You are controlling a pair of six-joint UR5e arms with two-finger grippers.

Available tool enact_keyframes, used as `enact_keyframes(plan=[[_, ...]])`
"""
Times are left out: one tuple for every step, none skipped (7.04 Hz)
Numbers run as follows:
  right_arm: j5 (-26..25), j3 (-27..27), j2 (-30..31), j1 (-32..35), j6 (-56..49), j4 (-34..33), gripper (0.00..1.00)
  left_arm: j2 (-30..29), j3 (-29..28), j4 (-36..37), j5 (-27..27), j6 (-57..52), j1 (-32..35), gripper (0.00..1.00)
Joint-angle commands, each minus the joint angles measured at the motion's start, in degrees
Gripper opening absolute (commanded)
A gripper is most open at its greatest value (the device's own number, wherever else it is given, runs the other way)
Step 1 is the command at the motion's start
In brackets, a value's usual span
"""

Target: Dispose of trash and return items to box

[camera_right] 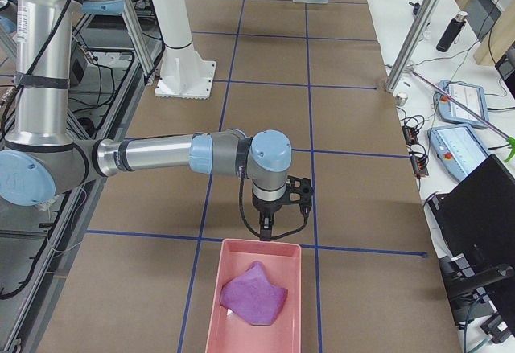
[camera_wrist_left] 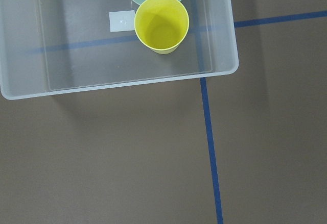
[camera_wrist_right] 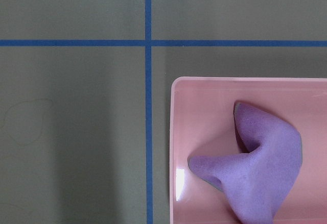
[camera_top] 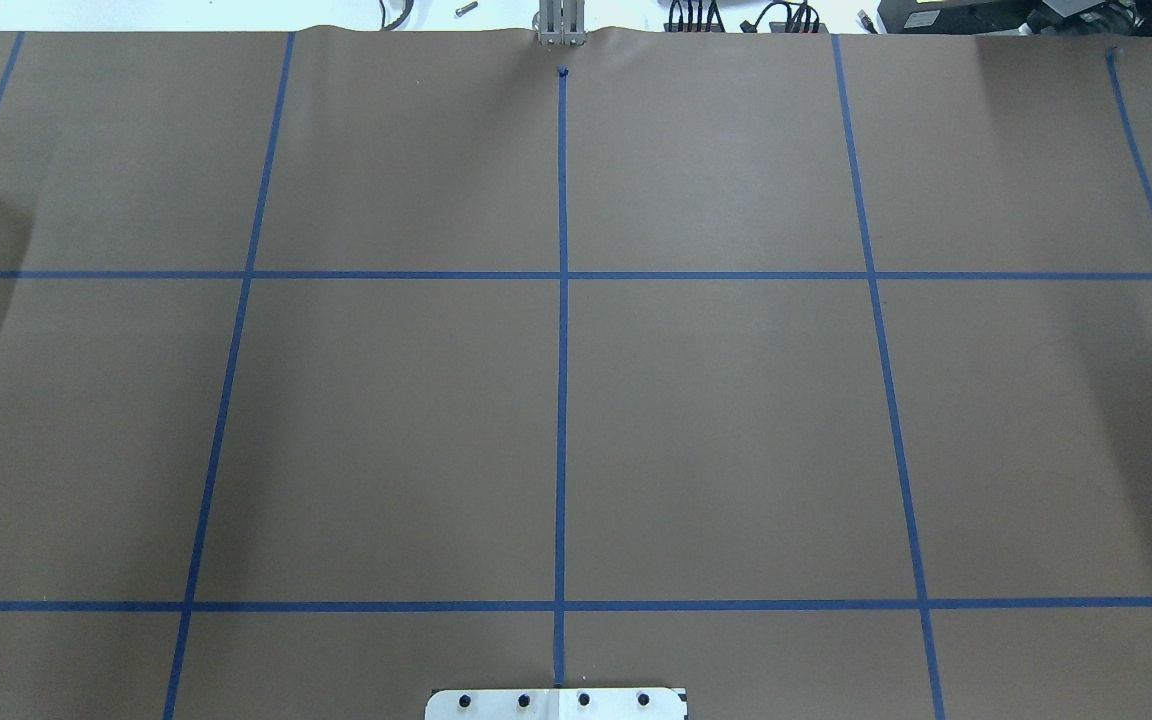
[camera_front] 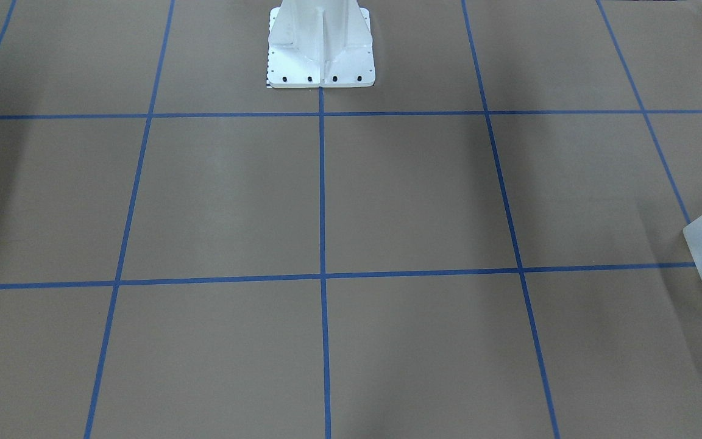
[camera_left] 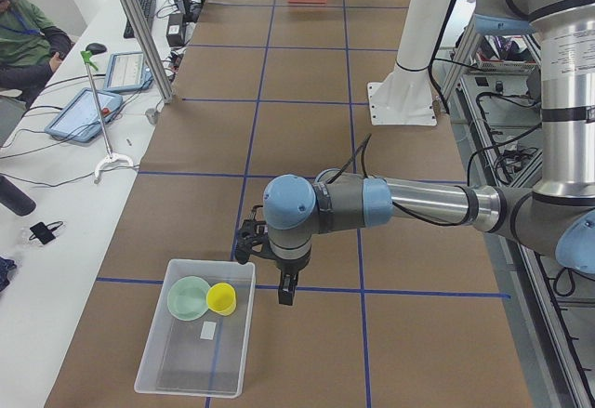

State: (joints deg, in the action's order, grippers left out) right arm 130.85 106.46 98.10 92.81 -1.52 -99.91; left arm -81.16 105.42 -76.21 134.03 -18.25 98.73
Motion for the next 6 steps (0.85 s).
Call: enact_keyframes(plan=[[0.28,-0.38,0.25,-1.83,4.83,3.93,1.0,0.3,0.13,0.0,0.0,-0.03,-0.03,0.99],[0.28,-0.2,0.25,-2.27,5.12,4.11,1.0,0.38,0.13,0.0,0.0,-0.03,-0.03,0.99],[0.28,-0.11,-0.1,-2.37,4.42,4.72,1.0,0.38,0.22,0.0,0.0,-0.03,-0.03,0.99],[0.37,0.15,-0.19,-2.37,4.42,4.73,1.0,0.38,0.22,0.0,0.0,-0.03,-0.03,0.99],[0.37,0.15,-0.37,-2.37,4.33,4.73,1.0,0.38,0.22,0.0,0.0,-0.03,-0.03,0.99],[0.89,0.67,-0.37,-2.37,4.33,4.73,1.0,0.38,0.22,0.0,0.0,-0.03,-0.03,0.99]])
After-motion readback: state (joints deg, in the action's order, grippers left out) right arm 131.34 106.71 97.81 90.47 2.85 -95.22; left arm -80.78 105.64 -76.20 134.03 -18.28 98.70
